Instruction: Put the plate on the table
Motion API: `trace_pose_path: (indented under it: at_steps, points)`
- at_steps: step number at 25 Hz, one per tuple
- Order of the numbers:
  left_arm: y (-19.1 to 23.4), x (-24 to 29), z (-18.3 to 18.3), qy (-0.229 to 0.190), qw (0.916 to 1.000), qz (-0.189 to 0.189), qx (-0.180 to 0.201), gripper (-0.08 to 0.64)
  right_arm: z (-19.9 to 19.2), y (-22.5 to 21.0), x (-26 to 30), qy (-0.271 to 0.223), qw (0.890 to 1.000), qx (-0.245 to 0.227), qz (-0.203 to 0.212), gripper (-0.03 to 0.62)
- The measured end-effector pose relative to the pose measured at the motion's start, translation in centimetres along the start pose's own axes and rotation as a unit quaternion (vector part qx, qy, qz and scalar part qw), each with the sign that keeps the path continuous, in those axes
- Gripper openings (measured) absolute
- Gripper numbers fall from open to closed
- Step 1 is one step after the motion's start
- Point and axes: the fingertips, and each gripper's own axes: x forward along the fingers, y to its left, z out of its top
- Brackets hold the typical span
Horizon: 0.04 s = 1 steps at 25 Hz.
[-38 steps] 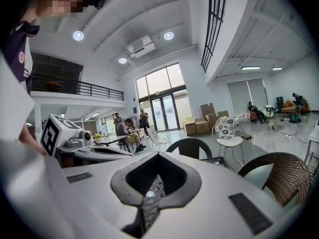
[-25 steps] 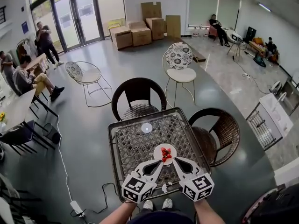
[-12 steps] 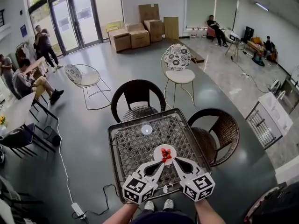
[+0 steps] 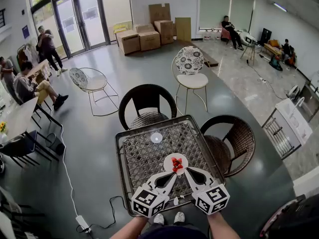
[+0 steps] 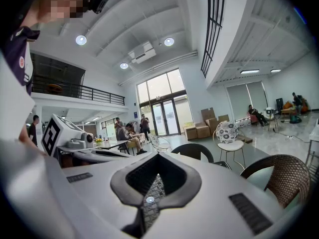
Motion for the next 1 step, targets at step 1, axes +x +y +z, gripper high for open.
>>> trace_pose_path:
  at_steps: [1]
  points:
    - [-0.05,-0.07,-0.02,0.000,1.0000,-0.001,0.000,0.008,0.04,0.08,-0.03,-0.001,1.000,0.000,0.000,0.005]
